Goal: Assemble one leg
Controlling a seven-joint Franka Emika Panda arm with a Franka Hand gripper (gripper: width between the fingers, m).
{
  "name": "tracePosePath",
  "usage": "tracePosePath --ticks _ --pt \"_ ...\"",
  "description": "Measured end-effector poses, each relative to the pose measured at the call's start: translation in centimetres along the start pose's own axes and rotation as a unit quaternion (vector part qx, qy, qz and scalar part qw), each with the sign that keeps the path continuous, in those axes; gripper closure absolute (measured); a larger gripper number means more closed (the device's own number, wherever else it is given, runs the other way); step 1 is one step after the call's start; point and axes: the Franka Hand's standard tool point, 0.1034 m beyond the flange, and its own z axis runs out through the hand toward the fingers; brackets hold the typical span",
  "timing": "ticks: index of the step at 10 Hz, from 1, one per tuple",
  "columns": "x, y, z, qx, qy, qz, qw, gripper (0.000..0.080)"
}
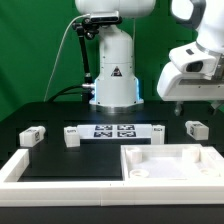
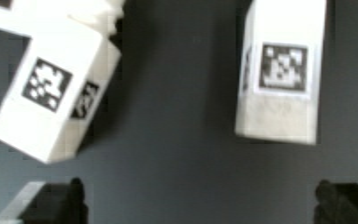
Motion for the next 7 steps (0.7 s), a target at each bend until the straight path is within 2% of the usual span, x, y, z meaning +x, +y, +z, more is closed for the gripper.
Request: tracePosePath --ticks 1,2,3,4,6,7 --pt "0.6 0.1 0.3 0.001 -0.017 0.002 1.000 0.0151" --pt "0.0 0.2 0.8 -0.003 -0.062 0.004 0.998 0.0151" --pt "0.2 0.1 1.2 -0.004 -0.097 0.003 0.995 0.0151" --pt "0.0 -0.1 1.4 -0.003 -0.149 0.005 0.989 0.0151" --pt "0.1 -0.9 2.0 0.001 -0.214 0.022 0.977 0.0151" --pt "0.3 -1.3 2.6 0.005 -0.211 0.025 0.977 0.0151"
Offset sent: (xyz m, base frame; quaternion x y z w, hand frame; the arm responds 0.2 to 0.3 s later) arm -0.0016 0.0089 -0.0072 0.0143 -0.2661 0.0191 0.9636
